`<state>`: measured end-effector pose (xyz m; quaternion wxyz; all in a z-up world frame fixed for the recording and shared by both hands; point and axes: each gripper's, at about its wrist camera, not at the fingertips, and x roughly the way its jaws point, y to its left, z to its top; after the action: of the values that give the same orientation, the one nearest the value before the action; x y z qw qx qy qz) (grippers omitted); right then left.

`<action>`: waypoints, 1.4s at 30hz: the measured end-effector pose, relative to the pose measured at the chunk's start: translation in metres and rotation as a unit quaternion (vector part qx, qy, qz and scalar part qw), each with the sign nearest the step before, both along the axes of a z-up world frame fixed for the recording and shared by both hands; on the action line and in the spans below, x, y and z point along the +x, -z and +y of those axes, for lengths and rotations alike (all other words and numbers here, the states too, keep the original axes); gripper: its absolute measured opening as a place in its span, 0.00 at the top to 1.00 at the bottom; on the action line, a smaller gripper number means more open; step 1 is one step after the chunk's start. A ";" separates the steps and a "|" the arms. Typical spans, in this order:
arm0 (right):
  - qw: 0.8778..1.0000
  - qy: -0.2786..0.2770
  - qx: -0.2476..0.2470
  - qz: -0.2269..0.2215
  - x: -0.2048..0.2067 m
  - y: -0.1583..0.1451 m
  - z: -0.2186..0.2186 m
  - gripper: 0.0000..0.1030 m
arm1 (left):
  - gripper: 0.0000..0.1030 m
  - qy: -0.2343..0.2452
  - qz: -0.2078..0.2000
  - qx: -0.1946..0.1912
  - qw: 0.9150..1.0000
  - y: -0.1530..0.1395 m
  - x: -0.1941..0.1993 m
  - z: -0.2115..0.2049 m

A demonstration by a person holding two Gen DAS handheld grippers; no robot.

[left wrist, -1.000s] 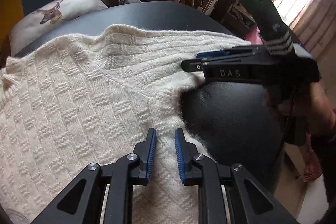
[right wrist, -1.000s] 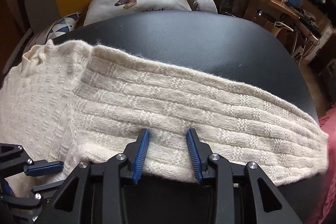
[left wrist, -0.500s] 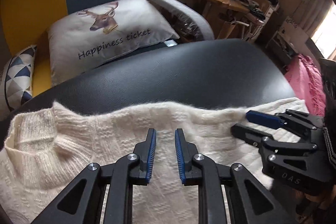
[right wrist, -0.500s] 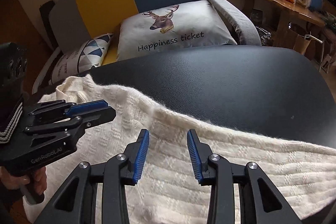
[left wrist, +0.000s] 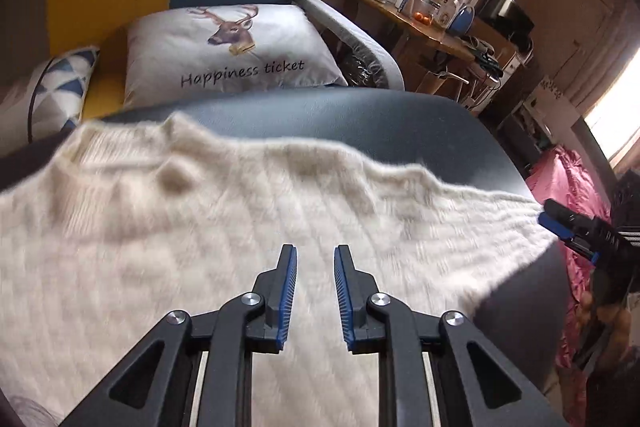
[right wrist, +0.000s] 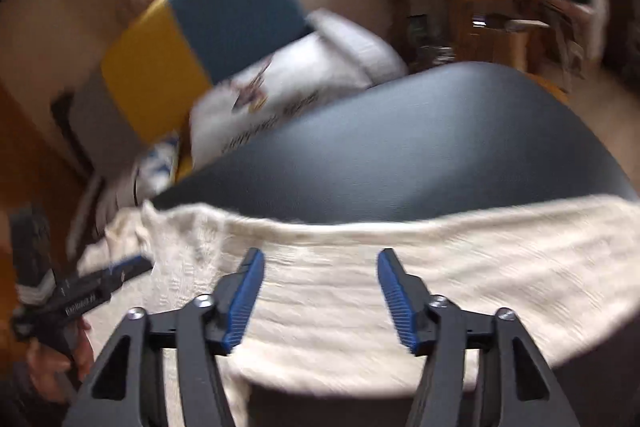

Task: Fold clothes

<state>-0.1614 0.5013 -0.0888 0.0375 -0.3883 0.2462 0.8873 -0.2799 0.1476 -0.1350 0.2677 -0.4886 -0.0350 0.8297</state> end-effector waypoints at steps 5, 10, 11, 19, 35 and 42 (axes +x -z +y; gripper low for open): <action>0.987 0.152 -0.062 -0.006 0.097 0.004 0.101 0.32 | 0.82 -0.026 0.001 -0.006 1.000 0.004 0.049 -0.041; 0.960 0.239 -0.148 0.000 0.136 0.033 0.160 0.32 | 0.82 -0.047 -0.024 -0.016 0.998 0.017 0.082 -0.068; 0.955 0.246 -0.164 0.004 0.137 0.038 0.167 0.32 | 0.82 -0.051 -0.028 -0.020 0.998 0.020 0.084 -0.072; 0.946 0.272 -0.174 0.034 0.115 0.055 0.175 0.32 | 0.82 -0.050 -0.036 -0.020 0.998 0.028 0.094 -0.081; 0.964 0.229 -0.130 0.046 0.081 0.033 0.164 0.95 | 0.80 -0.055 -0.062 -0.001 0.997 0.024 0.092 -0.082; 0.996 0.069 -0.042 0.032 0.039 0.002 0.072 0.97 | 0.80 -0.024 -0.054 0.025 0.998 -0.007 0.094 -0.054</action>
<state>-0.1221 0.5733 -0.0910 0.0744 -0.3427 0.3101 0.8836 -0.1855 0.0937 -0.1276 0.2576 -0.5245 -0.0821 0.8073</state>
